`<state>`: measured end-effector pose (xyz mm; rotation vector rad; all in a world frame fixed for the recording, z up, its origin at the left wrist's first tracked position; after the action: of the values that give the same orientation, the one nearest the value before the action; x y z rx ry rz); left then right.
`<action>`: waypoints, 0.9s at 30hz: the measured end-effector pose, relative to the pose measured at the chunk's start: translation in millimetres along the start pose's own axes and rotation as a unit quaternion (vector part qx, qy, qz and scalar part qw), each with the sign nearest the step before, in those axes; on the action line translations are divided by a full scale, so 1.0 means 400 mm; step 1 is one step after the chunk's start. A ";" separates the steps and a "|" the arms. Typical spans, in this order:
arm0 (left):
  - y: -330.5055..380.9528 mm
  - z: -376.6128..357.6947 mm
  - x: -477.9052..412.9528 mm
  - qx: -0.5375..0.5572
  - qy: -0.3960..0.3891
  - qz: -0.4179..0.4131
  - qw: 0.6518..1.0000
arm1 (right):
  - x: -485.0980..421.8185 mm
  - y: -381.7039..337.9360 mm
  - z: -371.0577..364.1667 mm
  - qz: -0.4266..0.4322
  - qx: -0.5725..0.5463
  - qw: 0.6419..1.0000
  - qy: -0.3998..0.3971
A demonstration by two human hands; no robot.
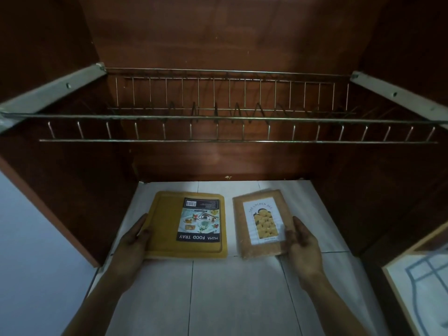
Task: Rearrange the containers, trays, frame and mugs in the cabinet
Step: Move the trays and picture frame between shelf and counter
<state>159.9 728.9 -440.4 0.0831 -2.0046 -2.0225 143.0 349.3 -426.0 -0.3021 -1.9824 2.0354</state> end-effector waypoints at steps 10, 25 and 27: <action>0.007 0.000 0.005 -0.049 0.007 -0.013 0.999 | -0.018 0.036 0.006 0.058 0.178 0.982 0.012; 0.041 -0.031 0.036 -0.311 0.084 -0.107 0.941 | -0.019 0.048 0.008 0.128 0.450 0.882 0.052; 0.042 -0.031 0.042 -0.347 0.094 -0.126 0.925 | -0.023 0.059 0.010 0.137 0.467 0.871 0.061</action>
<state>149.7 713.1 -421.6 0.3791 -1.1179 -2.6465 149.1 342.1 -450.0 -0.4735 -0.7196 2.7746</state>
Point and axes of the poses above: each hand's wrist, its own x-axis away from the middle knuckle, its own z-axis out of the back of the hand, y = z × x, the point moved 5 cm from there along -x, towards the middle knuckle, and after that the axes turned 1 degree about -z, right-handed, at the moved point
